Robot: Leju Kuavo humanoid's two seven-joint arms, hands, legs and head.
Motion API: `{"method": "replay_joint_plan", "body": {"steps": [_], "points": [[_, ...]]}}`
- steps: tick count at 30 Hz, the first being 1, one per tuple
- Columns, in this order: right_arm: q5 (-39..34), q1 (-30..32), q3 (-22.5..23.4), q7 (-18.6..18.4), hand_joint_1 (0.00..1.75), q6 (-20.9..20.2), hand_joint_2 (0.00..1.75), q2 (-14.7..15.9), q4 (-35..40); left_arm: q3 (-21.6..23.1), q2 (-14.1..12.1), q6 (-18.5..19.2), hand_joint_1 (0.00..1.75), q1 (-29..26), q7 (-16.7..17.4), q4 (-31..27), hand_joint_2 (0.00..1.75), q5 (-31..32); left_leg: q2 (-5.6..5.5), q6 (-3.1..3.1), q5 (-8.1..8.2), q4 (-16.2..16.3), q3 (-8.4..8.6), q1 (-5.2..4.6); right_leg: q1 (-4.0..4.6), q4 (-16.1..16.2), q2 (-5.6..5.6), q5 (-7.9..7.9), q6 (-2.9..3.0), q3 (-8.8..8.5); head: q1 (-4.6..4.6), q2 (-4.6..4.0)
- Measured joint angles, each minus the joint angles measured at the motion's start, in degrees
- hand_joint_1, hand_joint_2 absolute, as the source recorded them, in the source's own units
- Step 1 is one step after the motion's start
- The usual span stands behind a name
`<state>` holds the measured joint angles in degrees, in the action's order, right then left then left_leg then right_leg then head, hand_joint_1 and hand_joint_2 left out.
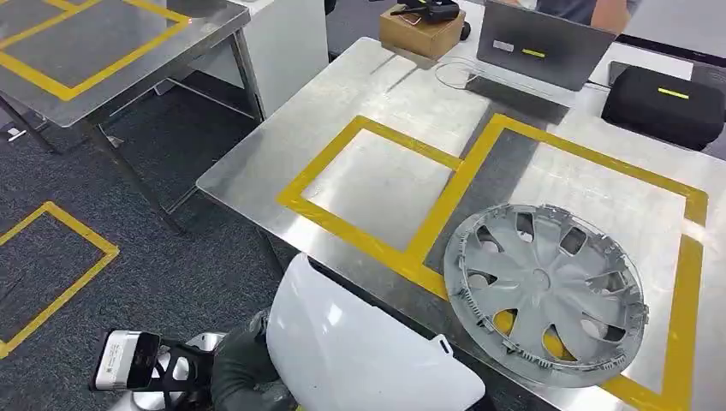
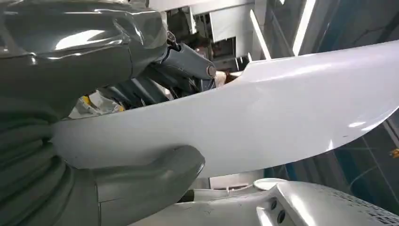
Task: Take the parts from the cabinet and place them on the table.
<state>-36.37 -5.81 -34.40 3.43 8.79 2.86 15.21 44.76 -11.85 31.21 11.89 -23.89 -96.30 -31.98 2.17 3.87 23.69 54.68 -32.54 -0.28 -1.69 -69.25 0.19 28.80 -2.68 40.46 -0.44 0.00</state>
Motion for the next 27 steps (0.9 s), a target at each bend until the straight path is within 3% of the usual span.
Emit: {"method": "replay_joint_plan", "body": {"steps": [1,2,3,4,7,8,9,10,11,12,13,14,15,17,18,19,20,22,23,24,25,27], "points": [[0.00,-0.01,0.09,0.02,0.00,0.00,0.00,0.09,0.00,0.07,0.07,0.02,1.75,0.01,0.02,0.00,1.75,0.00,0.49,-0.41,0.28,0.41,0.00,0.19,-0.26,5.74,-0.80,-1.95,-0.91,-3.12,0.00,0.00],[0.00,-0.08,0.24,0.05,0.00,0.00,0.00,0.11,0.00,0.09,0.09,0.04,1.75,0.03,0.05,0.00,1.75,-0.02,0.95,-0.99,0.76,1.17,-0.03,0.29,-0.43,11.65,-2.61,-3.62,-1.58,-6.56,0.02,0.00],[0.00,-0.23,0.37,0.07,0.00,0.00,0.00,-0.24,0.00,0.07,0.13,0.04,1.75,0.03,0.11,0.02,1.75,-0.02,1.30,-1.57,1.25,1.63,-0.19,-0.08,0.06,11.52,-3.68,-3.22,-0.84,-6.63,0.02,0.00],[0.00,-0.31,0.53,0.18,0.00,0.00,0.00,-0.15,0.00,0.09,0.13,0.02,1.75,0.13,0.29,0.00,1.75,-0.07,1.79,-1.93,1.69,2.38,-0.26,-0.16,0.05,12.00,-2.93,-3.54,-0.06,-6.73,-0.18,0.00],[-0.09,-0.21,0.90,0.22,0.00,-0.04,0.00,-0.18,-0.02,0.04,0.20,-0.09,1.75,0.20,0.83,0.00,1.75,-0.48,3.05,-2.38,1.98,2.44,0.02,0.15,0.14,11.74,-1.45,-3.49,0.96,-6.54,-0.11,0.00],[-0.11,-0.11,0.98,0.26,0.00,-0.11,0.00,-0.22,-0.04,0.00,0.22,-0.22,1.75,0.33,1.01,0.00,1.75,-0.55,1.63,-3.05,2.73,3.05,-0.46,0.59,-0.31,11.85,-0.80,-3.63,1.32,-6.69,-0.13,0.00],[-0.13,-0.10,1.07,0.33,0.00,-0.13,0.00,-0.24,-0.04,-0.02,0.24,-0.28,1.75,0.37,1.16,0.00,1.75,-0.55,-0.18,-3.34,4.25,4.92,-1.04,0.83,-0.34,11.83,-0.39,-3.64,1.48,-6.75,-0.20,0.00],[-0.11,-0.13,1.18,0.39,0.00,-0.15,0.00,-0.31,-0.04,-0.06,0.22,-0.41,1.75,0.36,1.25,0.00,1.75,-0.55,-1.31,-3.62,6.63,9.01,-2.79,0.90,-0.32,11.83,0.11,-3.67,1.73,-6.73,-0.22,0.00],[-0.11,-0.12,1.31,0.44,0.00,-0.20,0.00,-0.31,-0.04,-0.07,0.20,-0.61,1.75,0.34,1.45,0.09,1.75,-0.52,-1.65,-3.83,9.06,14.27,-5.19,0.90,-0.25,11.81,0.71,-3.75,1.93,-6.67,-0.24,0.00],[-0.11,-0.04,1.42,0.50,0.00,-0.20,0.00,-0.33,-0.07,-0.02,0.20,-0.74,1.75,0.33,1.62,0.24,1.75,-0.52,-1.68,-3.91,10.67,18.74,-7.38,0.90,-0.13,11.81,1.24,-3.73,1.95,-6.66,-0.24,0.00],[-0.11,0.04,1.51,0.57,0.00,-0.20,0.00,-0.33,-0.09,-0.02,0.22,-0.81,1.75,0.33,1.73,0.42,1.75,-0.50,-1.68,-3.83,11.14,21.53,-8.85,0.90,-0.05,11.80,1.88,-3.73,1.95,-6.67,-0.22,0.00],[-0.09,0.12,1.60,0.59,0.00,-0.20,0.00,-0.33,-0.11,-0.02,0.22,-0.96,1.75,0.33,1.82,0.55,1.75,-0.44,-1.70,-3.59,10.18,21.18,-8.82,0.90,0.03,11.80,2.49,-3.73,1.95,-6.75,-0.22,0.00],[-0.07,0.12,1.75,0.64,0.00,-0.20,0.00,-0.33,-0.15,-0.02,0.22,-1.07,1.75,0.35,1.93,0.68,1.75,-0.44,-1.91,-3.24,7.95,18.08,-7.46,0.90,0.08,11.80,3.18,-3.73,1.95,-6.83,-0.24,0.00],[0.17,0.12,1.88,0.88,0.00,-0.20,0.00,-0.42,-0.15,-0.07,0.28,-1.42,1.75,0.52,2.21,0.74,1.75,-0.22,-2.67,-2.00,2.36,7.13,-2.17,0.74,0.31,11.84,3.85,-3.74,1.94,-7.20,-0.28,0.00],[0.31,0.22,1.88,0.99,0.00,-0.22,0.00,-0.75,-0.17,-0.09,0.28,-1.90,1.75,0.83,2.45,0.77,1.75,0.09,-3.65,-1.24,2.11,3.88,-0.56,0.57,0.05,11.88,4.10,-3.74,1.92,-7.13,-0.17,0.00],[0.42,0.21,1.95,1.09,0.00,-0.24,0.00,-0.68,-0.20,-0.09,0.46,-2.43,1.75,0.99,2.80,0.83,1.75,0.22,-3.63,-1.06,2.34,3.23,-0.43,0.41,0.77,11.83,4.34,-3.86,1.71,-6.85,-0.13,0.00],[0.55,0.44,1.97,1.22,0.00,-0.35,0.00,-0.83,-0.22,-0.15,0.52,-3.38,1.75,1.16,3.23,0.87,1.75,0.74,-3.63,-0.98,2.47,3.24,-0.54,0.16,0.25,11.85,4.41,-3.94,1.53,-6.56,-0.31,0.00],[0.74,1.01,2.10,1.62,0.00,-0.46,0.00,-0.94,-0.24,-0.35,0.70,-5.02,1.75,1.22,4.24,0.94,1.75,1.79,-3.58,-0.65,2.26,2.82,-0.53,-0.04,0.18,12.33,4.49,-4.15,0.80,-6.69,-0.29,0.00],[0.85,1.24,2.19,1.90,0.00,-0.63,0.00,-1.00,-0.24,-0.48,0.90,-6.14,1.75,1.28,4.67,0.98,1.75,2.68,-3.27,-0.29,1.42,1.33,0.46,0.50,0.47,12.17,3.90,-3.99,0.70,-6.64,-0.24,0.00],[0.90,1.46,2.27,2.19,0.00,-0.96,0.00,-0.94,-0.24,-0.48,1.07,-7.31,1.75,1.35,5.23,1.14,1.75,3.81,-3.06,-0.24,1.05,0.76,0.83,0.46,0.46,10.97,2.13,-3.22,0.83,-5.89,-0.15,0.00],[1.07,1.53,2.30,2.30,0.00,-1.27,0.00,-0.90,-0.24,-0.57,1.18,-9.06,1.75,1.38,5.77,1.38,1.75,5.50,-2.95,-0.03,0.93,0.65,0.76,0.42,0.50,7.89,1.15,-1.51,1.23,-4.47,-0.11,0.00],[1.22,1.99,2.32,2.88,0.00,-1.75,0.00,-0.79,-0.24,-0.72,1.31,-13.54,1.75,1.15,7.02,2.27,1.75,11.09,-2.33,-0.02,0.94,0.69,0.54,0.25,0.43,-2.07,0.65,2.51,1.62,0.30,-0.13,0.00]]}}
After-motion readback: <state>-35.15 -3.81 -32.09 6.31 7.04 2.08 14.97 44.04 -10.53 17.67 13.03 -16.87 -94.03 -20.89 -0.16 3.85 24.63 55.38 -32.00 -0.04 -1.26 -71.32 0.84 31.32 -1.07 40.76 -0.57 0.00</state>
